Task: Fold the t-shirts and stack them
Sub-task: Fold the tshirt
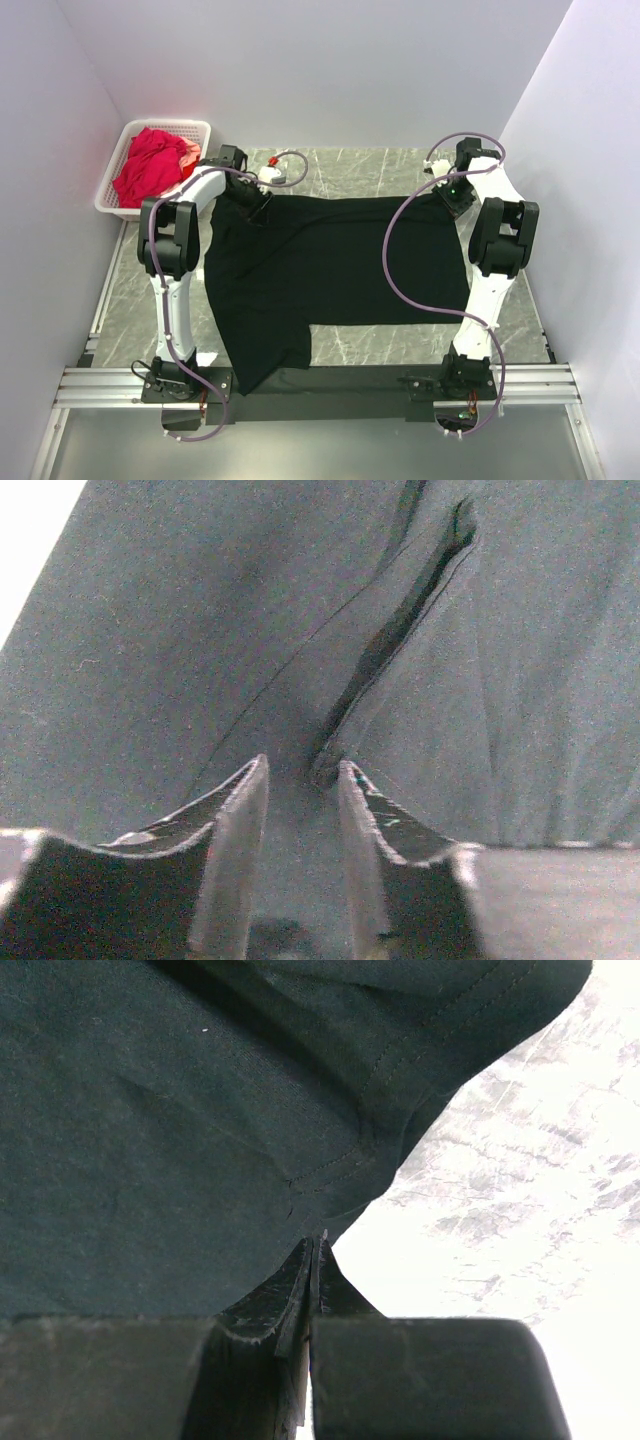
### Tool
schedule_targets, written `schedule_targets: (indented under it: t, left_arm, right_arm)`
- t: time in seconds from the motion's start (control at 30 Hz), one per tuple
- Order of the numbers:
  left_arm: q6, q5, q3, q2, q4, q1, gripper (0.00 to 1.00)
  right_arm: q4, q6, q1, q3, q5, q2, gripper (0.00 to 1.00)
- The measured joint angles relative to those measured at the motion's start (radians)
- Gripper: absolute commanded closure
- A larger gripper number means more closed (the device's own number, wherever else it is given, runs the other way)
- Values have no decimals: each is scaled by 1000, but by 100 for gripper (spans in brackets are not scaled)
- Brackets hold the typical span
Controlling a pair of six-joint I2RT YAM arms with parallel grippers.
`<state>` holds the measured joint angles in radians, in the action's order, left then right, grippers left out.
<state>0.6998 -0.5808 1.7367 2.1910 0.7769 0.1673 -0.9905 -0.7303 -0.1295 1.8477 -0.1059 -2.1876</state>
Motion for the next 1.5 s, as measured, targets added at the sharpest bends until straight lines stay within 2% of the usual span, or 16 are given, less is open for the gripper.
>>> schedule_targets:
  t: [0.1, 0.17, 0.23, 0.37, 0.43, 0.5, 0.6, 0.63, 0.7, 0.73, 0.83, 1.0, 1.3, 1.5]
  left_arm:
    - [6, -1, 0, 0, 2, 1, 70]
    - [14, -1, 0, 0, 8, 2, 72]
    - [19, -1, 0, 0, 14, 4, 70]
    - [23, 0, 0, 0, 22, 10, 55]
    - [23, 1, 0, 0, 24, 13, 53]
    - [23, 3, 0, 0, 26, 16, 56]
    - [22, 7, 0, 0, 26, 19, 68]
    - [23, 9, -1, 0, 26, 19, 75]
    - [24, 11, -1, 0, 27, 20, 82]
    - [26, 13, -1, 0, 27, 20, 89]
    - [32, 13, -1, 0, 36, 21, 99]
    - [47, -4, -29, -24, 67, 21, 99]
    - [74, -77, -194, -248, 146, 85, 99]
    - [101, -100, -300, -261, 161, 139, 99]
  right_arm:
    - [0, 0, 0, 0, 0, 0, 100]
    - [0, 0, 0, 0, 0, 0, 100]
    - [0, 0, 0, 0, 0, 0, 100]
    - [-2, 0, 0, 0, 0, 0, 100]
    - [-2, 0, 0, 0, 0, 0, 100]
    - [-3, 0, 0, 0, 0, 0, 100]
    - [-8, 0, 0, 6, 0, -1, 100]
    - [-9, 0, 0, 8, 0, -1, 100]
    - [-10, 0, 0, 14, 0, -1, 100]
    - [-11, 0, 0, 15, 0, -1, 100]
    - [-11, 0, 0, 17, 0, -1, 100]
    - [-12, 0, 0, 17, 0, -2, 100]
    - [-3, -7, 0, 16, 8, -2, 100]
    - [24, -40, -4, -32, 15, 2, 100]
